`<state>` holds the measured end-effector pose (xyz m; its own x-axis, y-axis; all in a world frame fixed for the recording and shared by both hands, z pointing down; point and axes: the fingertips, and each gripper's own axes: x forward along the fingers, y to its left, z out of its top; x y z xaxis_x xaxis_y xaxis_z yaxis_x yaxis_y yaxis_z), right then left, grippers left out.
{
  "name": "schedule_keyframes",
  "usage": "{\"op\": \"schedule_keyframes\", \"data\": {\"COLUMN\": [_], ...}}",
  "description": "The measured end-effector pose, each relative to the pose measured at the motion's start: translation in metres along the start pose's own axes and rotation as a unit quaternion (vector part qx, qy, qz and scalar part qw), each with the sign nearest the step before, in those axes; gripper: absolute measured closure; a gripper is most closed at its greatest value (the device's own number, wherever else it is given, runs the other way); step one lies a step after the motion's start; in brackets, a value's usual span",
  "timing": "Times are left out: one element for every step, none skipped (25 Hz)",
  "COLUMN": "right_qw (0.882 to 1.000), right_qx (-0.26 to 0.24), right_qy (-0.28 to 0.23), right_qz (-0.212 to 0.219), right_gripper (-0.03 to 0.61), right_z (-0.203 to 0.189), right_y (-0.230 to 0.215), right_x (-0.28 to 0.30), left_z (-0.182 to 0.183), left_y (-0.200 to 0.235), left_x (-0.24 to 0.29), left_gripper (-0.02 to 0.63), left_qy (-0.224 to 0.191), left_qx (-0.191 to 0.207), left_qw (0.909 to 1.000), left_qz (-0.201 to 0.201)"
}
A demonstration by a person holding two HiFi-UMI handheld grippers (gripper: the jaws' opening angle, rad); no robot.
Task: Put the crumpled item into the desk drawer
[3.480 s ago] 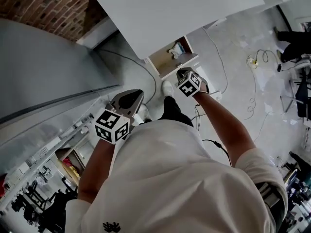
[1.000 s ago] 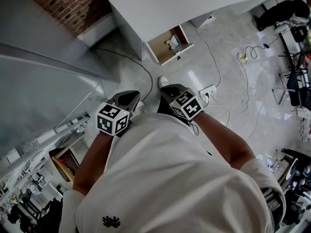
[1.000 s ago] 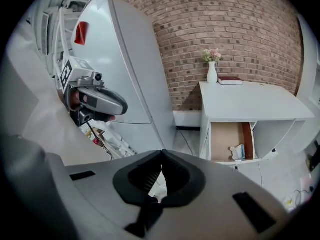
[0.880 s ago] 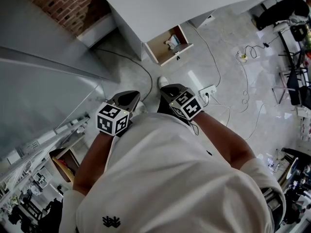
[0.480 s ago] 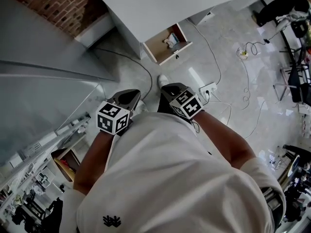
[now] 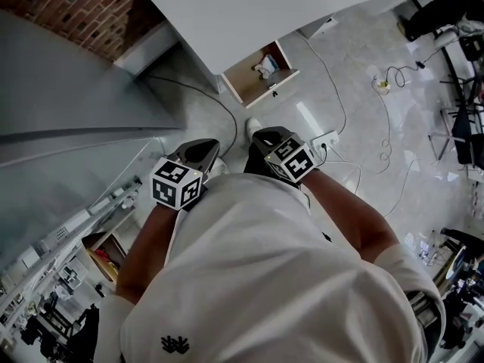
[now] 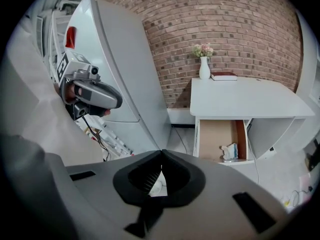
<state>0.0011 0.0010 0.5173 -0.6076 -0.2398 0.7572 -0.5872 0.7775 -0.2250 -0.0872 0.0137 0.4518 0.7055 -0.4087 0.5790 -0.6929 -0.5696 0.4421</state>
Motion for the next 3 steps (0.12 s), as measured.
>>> {"op": "schedule_keyframes", "data": {"right_qw": [1.000,1.000,1.000], "right_qx": [-0.002,-0.004,-0.005], "right_qy": [0.002,0.003,0.005], "right_qz": [0.000,-0.001,-0.001], "right_gripper": [0.550,0.551,0.551], "right_z": [0.002,0.003,0.006], "right_y": [-0.009,-0.018,-0.028], "right_x": [0.000,0.000,0.000], "left_z": [0.006,0.013,0.020], "left_y": [0.001,0.003,0.004], "left_x": [0.006,0.012,0.018], "left_gripper": [0.583,0.583,0.583], "left_qy": [-0.001,-0.001,-0.002], "left_qx": [0.001,0.002,0.002], "left_qw": [1.0000,1.0000,1.0000], "left_qz": [0.000,0.001,0.001]}}
